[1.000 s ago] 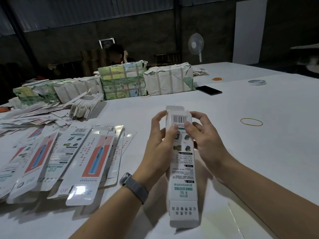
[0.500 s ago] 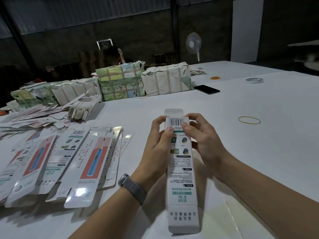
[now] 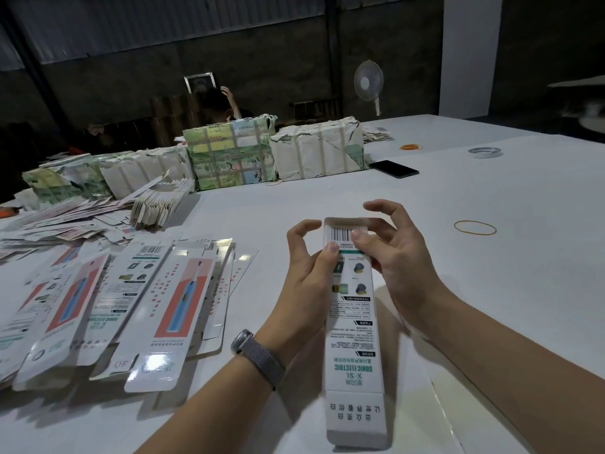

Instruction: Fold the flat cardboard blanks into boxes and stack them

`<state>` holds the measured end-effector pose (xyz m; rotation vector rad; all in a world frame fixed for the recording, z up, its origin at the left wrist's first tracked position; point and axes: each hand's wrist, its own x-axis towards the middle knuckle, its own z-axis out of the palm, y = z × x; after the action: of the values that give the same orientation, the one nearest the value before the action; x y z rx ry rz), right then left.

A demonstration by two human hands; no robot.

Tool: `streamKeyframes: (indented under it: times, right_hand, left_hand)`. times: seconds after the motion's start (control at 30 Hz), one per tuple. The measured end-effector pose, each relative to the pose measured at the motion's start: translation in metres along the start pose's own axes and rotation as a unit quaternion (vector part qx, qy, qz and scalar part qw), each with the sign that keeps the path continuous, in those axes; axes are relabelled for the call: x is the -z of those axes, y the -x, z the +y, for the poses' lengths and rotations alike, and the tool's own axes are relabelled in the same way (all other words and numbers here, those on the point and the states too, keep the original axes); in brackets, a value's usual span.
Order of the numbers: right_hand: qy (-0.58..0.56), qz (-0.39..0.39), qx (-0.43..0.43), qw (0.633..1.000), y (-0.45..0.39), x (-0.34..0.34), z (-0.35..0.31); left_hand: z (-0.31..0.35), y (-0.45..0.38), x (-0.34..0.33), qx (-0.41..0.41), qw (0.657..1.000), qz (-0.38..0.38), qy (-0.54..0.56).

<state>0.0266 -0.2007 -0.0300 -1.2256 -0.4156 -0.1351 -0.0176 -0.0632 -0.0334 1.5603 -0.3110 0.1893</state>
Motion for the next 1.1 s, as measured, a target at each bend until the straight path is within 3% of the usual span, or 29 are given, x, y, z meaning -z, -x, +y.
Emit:
streamKeyframes:
  times: [0.6, 1.1]
  right_hand:
    - [0.038, 0.023, -0.004, 0.999, -0.0010, -0.0020, -0.0019]
    - [0.090, 0.029, -0.037, 0.995, -0.0017, -0.0013, -0.0033]
  left_hand:
    - [-0.0064, -0.0030, -0.0009, -0.030, 0.998, -0.018, -0.048]
    - [-0.0078, -0.0053, 0.0002, -0.007, 0.996, -0.043, -0.076]
